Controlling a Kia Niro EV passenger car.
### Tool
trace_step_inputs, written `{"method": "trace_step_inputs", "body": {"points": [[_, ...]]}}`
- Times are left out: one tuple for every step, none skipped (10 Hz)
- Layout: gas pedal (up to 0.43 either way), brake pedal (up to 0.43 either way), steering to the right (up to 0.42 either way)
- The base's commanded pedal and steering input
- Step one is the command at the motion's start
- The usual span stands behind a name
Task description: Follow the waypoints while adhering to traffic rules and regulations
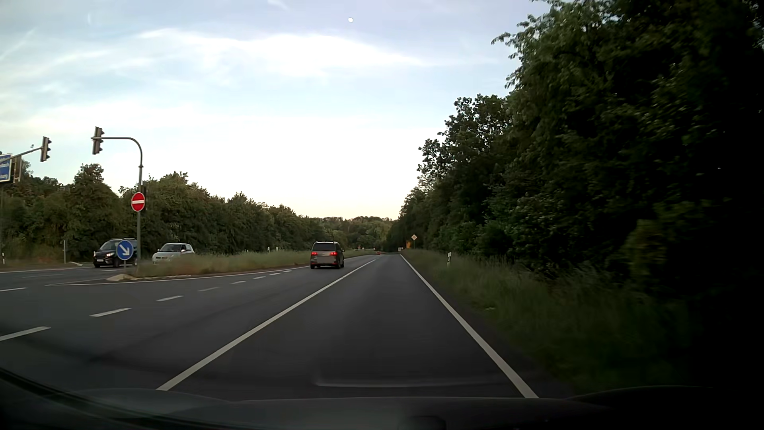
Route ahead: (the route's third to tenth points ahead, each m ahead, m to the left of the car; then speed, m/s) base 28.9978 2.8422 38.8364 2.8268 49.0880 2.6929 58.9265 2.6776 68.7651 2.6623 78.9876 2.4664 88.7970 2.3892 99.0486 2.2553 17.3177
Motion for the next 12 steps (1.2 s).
{"method": "trace_step_inputs", "body": {"points": [[0.047, 0.0, 0.003], [0.047, 0.0, 0.003], [0.047, 0.0, 0.003], [0.047, 0.0, 0.003], [0.047, 0.0, 0.003], [0.047, 0.0, 0.003], [0.047, 0.0, 0.004], [0.047, 0.0, 0.004], [0.047, 0.0, 0.004], [0.047, 0.0, 0.004], [0.047, 0.0, 0.004], [0.047, 0.0, 0.004]]}}
